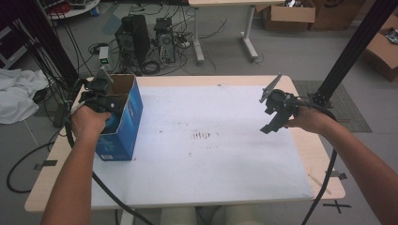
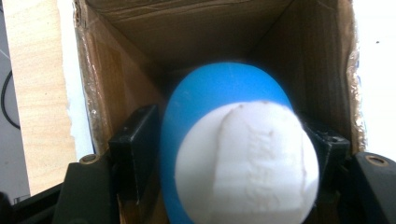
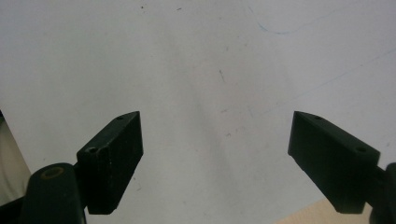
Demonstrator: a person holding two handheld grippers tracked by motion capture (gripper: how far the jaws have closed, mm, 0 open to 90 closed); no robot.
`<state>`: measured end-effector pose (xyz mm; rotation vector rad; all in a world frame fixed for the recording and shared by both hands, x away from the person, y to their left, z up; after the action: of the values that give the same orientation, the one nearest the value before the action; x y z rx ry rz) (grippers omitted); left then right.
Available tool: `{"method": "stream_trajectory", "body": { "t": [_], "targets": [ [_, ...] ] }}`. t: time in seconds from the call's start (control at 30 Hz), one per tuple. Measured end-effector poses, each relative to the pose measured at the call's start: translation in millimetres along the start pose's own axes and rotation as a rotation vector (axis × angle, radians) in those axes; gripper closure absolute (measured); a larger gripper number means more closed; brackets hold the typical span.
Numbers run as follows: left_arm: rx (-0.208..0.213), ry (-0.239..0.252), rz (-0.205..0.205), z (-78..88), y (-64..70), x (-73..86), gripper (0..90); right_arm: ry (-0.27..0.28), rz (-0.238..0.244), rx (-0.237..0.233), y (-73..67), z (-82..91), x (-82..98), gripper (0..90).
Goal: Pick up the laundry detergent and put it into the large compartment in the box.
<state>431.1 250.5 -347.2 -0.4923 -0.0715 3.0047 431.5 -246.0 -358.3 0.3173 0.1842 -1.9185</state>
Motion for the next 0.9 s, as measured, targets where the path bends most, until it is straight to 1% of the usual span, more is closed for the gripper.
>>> {"method": "stream_trajectory", "body": {
  "t": [0.03,0.13,0.17,0.33,0.4,0.5,0.53,0.6,0.7,0.9],
  "targets": [
    [0.007,0.007,0.004,0.7,0.1,0.0,32.5,0.002,0.001,-0.001,-0.2,0.0,-0.1,18.2],
    [0.008,0.012,0.007,1.5,-0.3,0.0,32.0,0.003,0.000,-0.001,-0.6,0.0,-0.2,18.1],
    [0.018,0.014,0.006,2.4,-0.3,0.0,31.7,0.003,-0.001,0.000,-1.0,0.3,-0.4,18.2],
    [0.026,0.027,0.013,6.3,-1.0,-0.5,31.6,0.002,0.003,0.001,-1.2,1.2,-0.4,18.2],
    [0.024,0.028,0.010,8.8,-2.1,-0.6,31.3,0.002,0.002,0.002,-1.5,1.7,-0.3,18.2],
    [0.025,0.036,0.017,10.3,-2.1,-1.1,29.4,0.003,-0.001,0.003,-1.9,2.2,-0.4,18.2],
    [0.025,0.044,0.028,12.4,-2.8,-1.7,27.9,0.004,0.002,0.004,-2.2,2.6,-0.8,18.2],
    [0.026,0.046,0.027,14.6,-3.4,-1.8,27.0,0.005,-0.002,0.004,-2.8,3.0,-0.8,18.2],
    [0.026,0.052,0.025,18.9,-4.4,-2.4,26.8,0.006,0.007,0.006,-2.4,3.9,-1.0,18.2],
    [0.023,0.067,0.020,27.8,-5.1,-4.2,25.4,0.008,0.002,0.009,-3.7,5.5,-1.0,18.2]
  ]
}}
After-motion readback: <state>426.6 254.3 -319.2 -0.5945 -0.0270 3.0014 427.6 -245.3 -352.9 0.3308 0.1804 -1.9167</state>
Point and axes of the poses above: each handheld gripper's, and its own axes: z roughly backward along the jaws, x roughly out of its underside, y roughly to its right, the point moved 7 cm from there along -z, roughly forward along the jaws, and after that the axes turned 2 degrees about -x, right-handed, at the moved point
